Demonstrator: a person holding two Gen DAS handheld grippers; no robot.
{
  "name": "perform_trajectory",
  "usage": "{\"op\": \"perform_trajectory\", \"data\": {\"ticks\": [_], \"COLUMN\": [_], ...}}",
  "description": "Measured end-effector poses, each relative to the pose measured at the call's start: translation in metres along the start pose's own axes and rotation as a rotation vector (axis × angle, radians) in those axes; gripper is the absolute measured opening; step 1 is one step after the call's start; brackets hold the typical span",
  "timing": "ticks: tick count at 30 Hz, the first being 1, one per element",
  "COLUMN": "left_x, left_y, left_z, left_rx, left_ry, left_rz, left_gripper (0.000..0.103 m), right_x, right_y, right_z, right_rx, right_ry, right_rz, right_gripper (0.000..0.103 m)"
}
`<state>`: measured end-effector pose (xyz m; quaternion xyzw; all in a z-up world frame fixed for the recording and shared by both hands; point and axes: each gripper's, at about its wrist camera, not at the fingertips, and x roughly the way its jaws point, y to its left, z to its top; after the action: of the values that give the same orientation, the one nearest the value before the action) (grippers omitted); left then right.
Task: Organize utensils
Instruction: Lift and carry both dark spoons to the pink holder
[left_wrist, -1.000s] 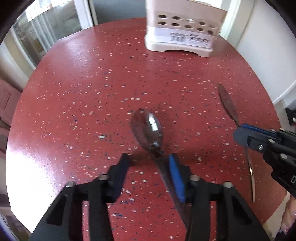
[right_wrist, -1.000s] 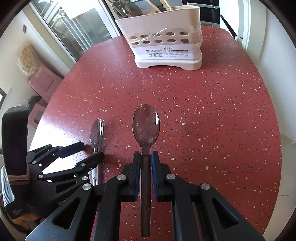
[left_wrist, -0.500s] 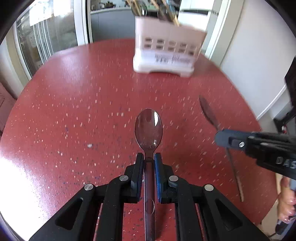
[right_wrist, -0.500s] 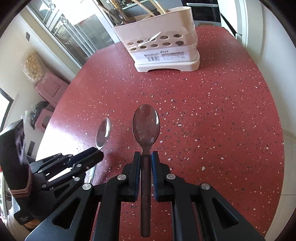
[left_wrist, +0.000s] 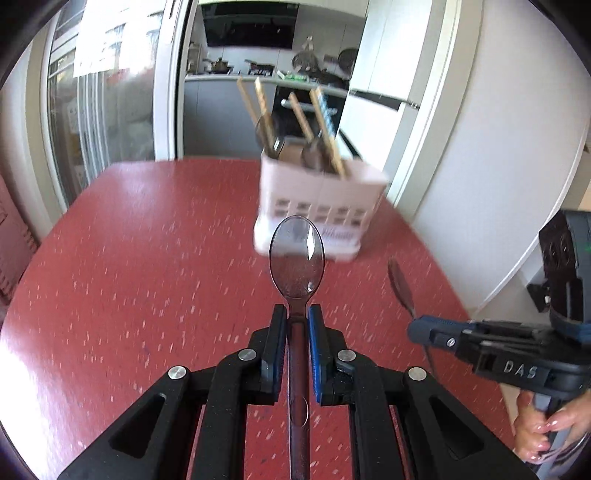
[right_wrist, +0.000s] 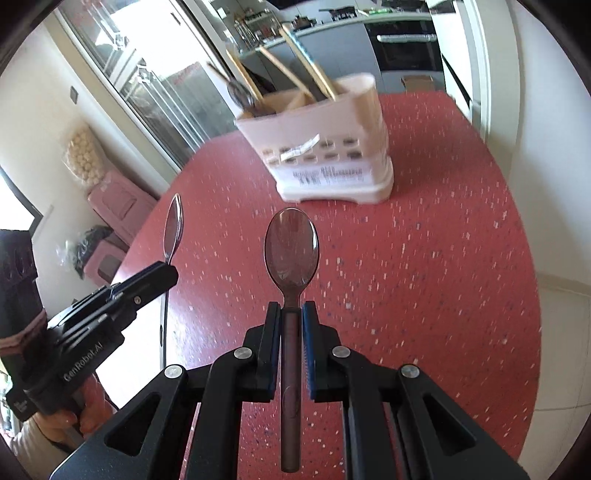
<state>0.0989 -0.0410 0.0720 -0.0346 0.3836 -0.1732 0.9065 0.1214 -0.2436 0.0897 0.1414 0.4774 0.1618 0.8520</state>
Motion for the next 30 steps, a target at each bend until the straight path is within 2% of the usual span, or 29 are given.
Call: {"op": "perform_trajectory", "data": {"ticks": [7,15,21,30], "left_x": [-0.001,0.012,0.042,0.080], "left_y": [-0.014,-0.031,-0.041,-0.044], "left_z": [0.049,0.109,0.152,0.176], "left_rx": [-0.001,-0.016,-0.069,-0.086], "left_ry": [-0.078,-0.175,-0.258,-0.357], "left_rz": [-0.062,-0.090,-0.072,0.016], "left_gripper": [0.041,0.041,0.041,0.041], "right_x": [-0.025,-0.044,-0.045,-0.032], "right_y": [-0.006,-0.025,-0.039,-0.046], "right_z": [0.036,0.092,0.131,0.177], "right_rx": [-0.001,0.012,0.031,-0.004], "right_ry": [-0.100,-0.209,-0.292,-0.469], "right_rz": [0.013,0.000,0.011,0.068], "right_gripper": [0.013,0.013,0.013,0.012]}}
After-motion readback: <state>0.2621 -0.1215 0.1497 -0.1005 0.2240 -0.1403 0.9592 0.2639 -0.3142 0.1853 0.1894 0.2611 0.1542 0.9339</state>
